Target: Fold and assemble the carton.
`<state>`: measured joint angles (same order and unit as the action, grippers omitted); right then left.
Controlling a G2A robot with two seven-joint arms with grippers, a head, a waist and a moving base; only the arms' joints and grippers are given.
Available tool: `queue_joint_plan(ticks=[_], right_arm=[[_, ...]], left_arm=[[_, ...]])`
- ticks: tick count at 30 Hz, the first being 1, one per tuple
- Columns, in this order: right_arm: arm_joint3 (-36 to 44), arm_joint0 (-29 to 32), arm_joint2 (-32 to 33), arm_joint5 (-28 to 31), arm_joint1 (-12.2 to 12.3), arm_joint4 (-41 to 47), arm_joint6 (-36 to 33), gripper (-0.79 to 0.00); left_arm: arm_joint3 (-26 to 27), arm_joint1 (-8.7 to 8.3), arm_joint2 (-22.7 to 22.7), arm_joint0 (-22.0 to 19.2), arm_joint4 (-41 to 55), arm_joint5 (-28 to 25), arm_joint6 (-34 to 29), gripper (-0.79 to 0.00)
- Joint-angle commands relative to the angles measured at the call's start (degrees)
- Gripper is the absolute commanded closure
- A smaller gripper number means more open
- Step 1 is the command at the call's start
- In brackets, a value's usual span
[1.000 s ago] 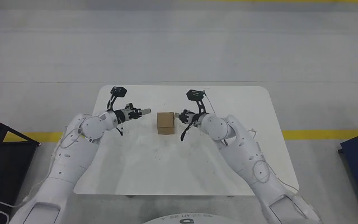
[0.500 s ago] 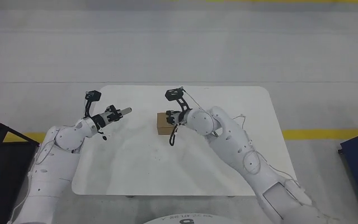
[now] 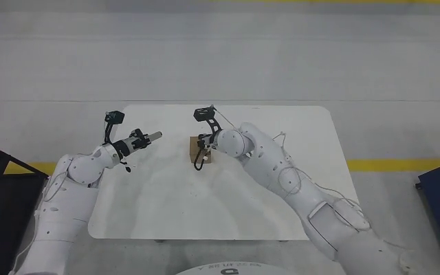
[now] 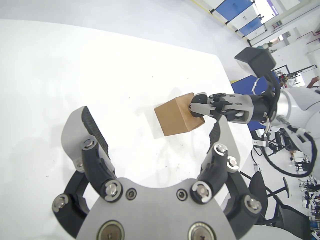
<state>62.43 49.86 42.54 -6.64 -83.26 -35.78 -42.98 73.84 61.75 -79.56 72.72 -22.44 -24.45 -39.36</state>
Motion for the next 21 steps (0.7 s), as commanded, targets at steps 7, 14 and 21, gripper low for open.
queue_joint_plan(ticks=[7, 14, 21], right_arm=[[5.67, 3.2, 2.39, -1.17, 1.42, -3.74, -1.17, 0.0], [3.13, 2.62, 1.59, -1.46, 0.49, -2.43, 0.54, 0.0], [10.56, 10.01, 10.17, 2.09, 3.39, -1.87, 4.77, 0.0]], left_arm=[[0.0, 0.0, 0.0, 0.0, 0.0, 0.0, 0.0, -0.785], [0.0, 0.0, 0.0, 0.0, 0.0, 0.0, 0.0, -0.785], [0.0, 0.0, 0.0, 0.0, 0.0, 0.0, 0.0, -0.785]])
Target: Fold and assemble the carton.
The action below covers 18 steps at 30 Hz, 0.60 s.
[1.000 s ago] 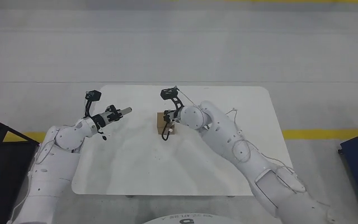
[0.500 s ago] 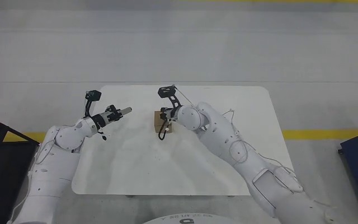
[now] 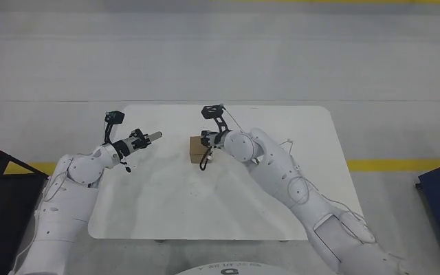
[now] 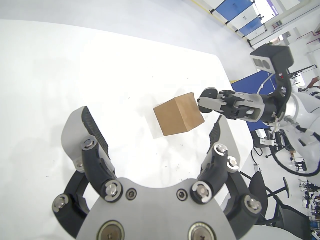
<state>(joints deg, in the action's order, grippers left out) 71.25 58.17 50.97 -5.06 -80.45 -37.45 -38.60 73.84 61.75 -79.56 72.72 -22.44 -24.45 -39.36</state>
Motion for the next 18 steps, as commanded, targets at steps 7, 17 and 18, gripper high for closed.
queue_joint_plan(ticks=[7, 17, 18], right_arm=[[4.51, 7.4, 7.5, -1.58, 2.88, -4.54, -1.8, 0.0], [-3.63, 2.21, 1.65, -0.58, 1.01, -2.97, -5.43, 0.0], [-3.97, 1.84, 1.13, -0.26, 0.83, -2.88, -5.36, 0.0]], left_arm=[[2.0, 0.02, 6.65, -1.79, -22.36, 11.28, -2.08, -0.785], [-4.66, 2.78, 18.59, -10.77, -26.66, 10.57, -5.3, -0.785], [-5.03, 3.29, 20.15, -11.32, -26.55, 11.37, -5.13, -0.785]])
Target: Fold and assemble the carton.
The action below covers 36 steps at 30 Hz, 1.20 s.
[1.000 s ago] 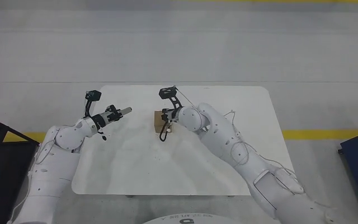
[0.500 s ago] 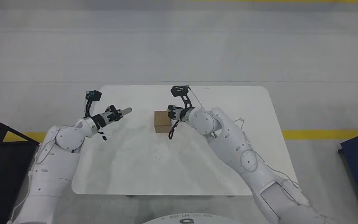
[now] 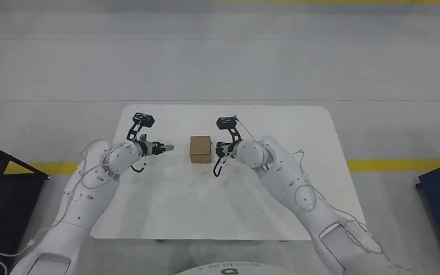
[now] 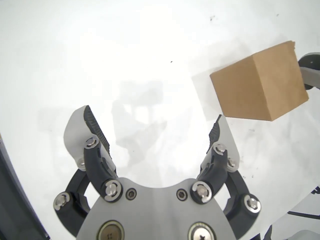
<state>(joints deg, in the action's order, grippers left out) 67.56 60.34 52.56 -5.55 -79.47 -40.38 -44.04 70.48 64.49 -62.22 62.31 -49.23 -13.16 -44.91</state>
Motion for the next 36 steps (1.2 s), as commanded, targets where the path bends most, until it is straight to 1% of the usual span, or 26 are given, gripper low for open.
queue_joint_plan(ticks=[1, 5, 9, 12, 14, 17, 19, 21, 24, 27, 28, 29, 30, 31, 32, 33, 35, 36], right_arm=[[-0.44, -0.56, -0.88, 0.8, -0.32, 0.35, 0.24, 0.0], [-0.21, -0.57, -1.14, 3.74, -0.47, 1.69, 0.88, 0.0], [1.7, 1.68, 1.26, 5.23, 0.39, 1.74, 2.29, 0.0], [4.82, 4.99, 4.92, 4.83, 1.63, 0.82, 3.92, 0.0], [7.93, 8.02, 8.48, 4.69, 2.68, 0.37, 5.2, 0.0], [14.47, 14.38, 15.59, 7.63, 4.52, 1.51, 6.74, 0.0], [19.51, 19.31, 20.69, 10.62, 5.71, 2.44, 7.31, 0.0], [24.38, 24.12, 25.2, 14.28, 6.69, 3.55, 7.56, 0.0], [29.59, 29.73, 30.57, 21.75, 7.82, 4.9, 8.28, 0.0], [32.08, 32.76, 33.43, 24.72, 8.44, 2.27, 10.84, 0.0], [32.29, 33.17, 33.74, 26.6, 8.58, 1.85, 11.56, -0.089], [31.77, 33.41, 34.12, 27.76, 8.7, 1.55, 12.1, -0.606], [31.77, 33.41, 34.12, 27.76, 8.7, 1.55, 12.1, -0.785], [31.99, 33.44, 34.09, 27.48, 8.69, 1.55, 12.04, -0.007], [31.84, 33.46, 34.15, 27.85, 8.71, 1.5, 12.17, -0.015], [31.76, 33.44, 34.15, 27.9, 8.71, 1.51, 12.18, -0.057], [31.75, 33.41, 34.13, 27.8, 8.71, 1.54, 12.13, -0.179], [31.76, 33.4, 34.12, 27.76, 8.7, 1.55, 12.11, -0.269]], left_arm=[[-1.93, 0.95, 4.0, -1.42, 0.05, 0.94, 0.5, -0.785], [-2.9, 2.08, 6.91, -2.66, 0.17, 2.98, 0.99, -0.785], [-3.62, 2.89, 8.61, -3.47, 0.69, 3.92, 1.55, -0.785], [-3.94, 3.37, 9.42, -3.93, 1.12, 4.26, 2.34, -0.785], [-3.96, 3.58, 9.57, -4.01, 1.5, 4.52, 3.24, -0.785], [-3.67, 3.56, 8.69, -3.69, 2.25, 4.89, 4.75, -0.785], [-3.09, 3.17, 6.82, -2.95, 3.24, 4.74, 6.16, -0.785], [-1.52, 2.44, 3.61, -1.48, 4.72, 4.08, 8.66, -0.785], [3.4, 0.79, -4.39, 2.99, 9.0, 0.57, 15.89, -0.785], [9.2, -0.93, -13.89, 9.51, 14.63, -5.05, 21.96, -0.785], [10.87, -1.36, -16.84, 11.7, 17.19, -7.11, 23.41, -0.785], [12.33, -1.72, -19.45, 13.75, 19.91, -9.34, 24.23, -0.785], [12.33, -1.72, -19.45, 13.75, 19.91, -9.34, 24.23, -0.785], [12.01, -1.66, -18.53, 13.12, 19.21, -8.83, 24.02, -0.785], [12.5, -1.75, -20.23, 14.24, 20.86, -10.08, 24.33, -0.785], [12.53, -1.77, -21.01, 14.4, 21.58, -10.34, 24.36, -0.785], [12.37, -1.72, -19.91, 13.86, 20.39, -9.53, 24.25, -0.785], [12.33, -1.71, -19.46, 13.73, 19.93, -9.32, 24.22, -0.785]])
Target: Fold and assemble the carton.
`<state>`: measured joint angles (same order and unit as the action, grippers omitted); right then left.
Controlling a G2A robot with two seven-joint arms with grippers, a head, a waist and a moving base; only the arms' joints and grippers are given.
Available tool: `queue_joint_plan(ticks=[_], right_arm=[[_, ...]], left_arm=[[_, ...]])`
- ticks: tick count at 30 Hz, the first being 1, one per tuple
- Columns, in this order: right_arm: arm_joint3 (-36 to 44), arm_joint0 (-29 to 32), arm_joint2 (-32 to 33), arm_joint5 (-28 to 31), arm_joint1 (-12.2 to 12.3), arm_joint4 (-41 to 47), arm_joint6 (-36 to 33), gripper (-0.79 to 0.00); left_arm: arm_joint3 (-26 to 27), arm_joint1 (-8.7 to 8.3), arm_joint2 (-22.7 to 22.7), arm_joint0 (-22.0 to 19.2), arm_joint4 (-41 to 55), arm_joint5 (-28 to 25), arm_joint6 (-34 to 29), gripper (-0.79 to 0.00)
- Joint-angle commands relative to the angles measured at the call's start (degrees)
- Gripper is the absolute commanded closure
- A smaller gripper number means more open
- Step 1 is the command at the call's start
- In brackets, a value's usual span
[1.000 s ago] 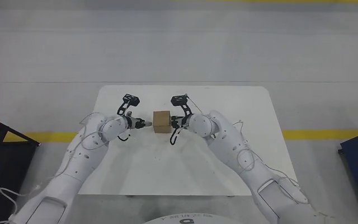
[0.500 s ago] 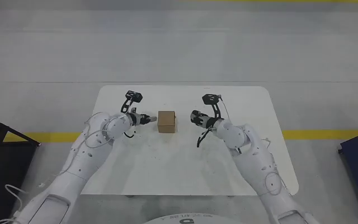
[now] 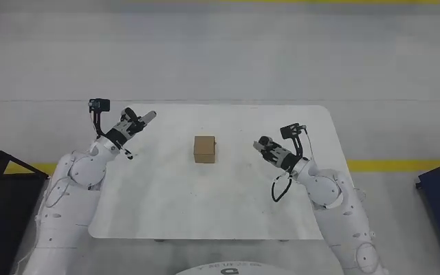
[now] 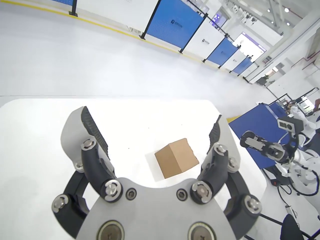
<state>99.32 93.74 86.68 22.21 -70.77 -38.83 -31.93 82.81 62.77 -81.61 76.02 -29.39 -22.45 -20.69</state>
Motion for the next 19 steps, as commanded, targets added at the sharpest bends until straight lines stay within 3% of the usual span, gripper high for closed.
queue_joint_plan(ticks=[1, 4, 9, 13, 19], right_arm=[[0.0, 0.0, 0.0, 0.0, 0.0, 0.0, 0.0, -0.327], [0.0, 0.0, 0.0, 0.0, 0.0, 0.0, 0.0, -0.501], [0.0, 0.0, 0.0, 0.0, 0.0, 0.0, 0.0, -0.712], [0.0, 0.0, 0.0, 0.01, 0.0, 0.0, 0.0, -0.776], [0.0, 0.0, 0.0, 0.01, 0.0, 0.0, 0.0, -0.785]], left_arm=[[0.0, 0.0, 0.0, 0.0, 0.0, 0.0, 0.0, -0.785], [0.0, 0.0, -0.06, 0.03, 0.06, -0.04, 0.0, -0.785], [0.01, 0.0, -0.07, 0.04, 0.07, -0.05, 0.0, -0.785], [0.01, 0.0, -0.06, 0.04, 0.07, -0.05, 0.0, -0.785], [0.01, 0.0, -0.06, 0.04, 0.07, -0.05, 0.0, -0.784]])
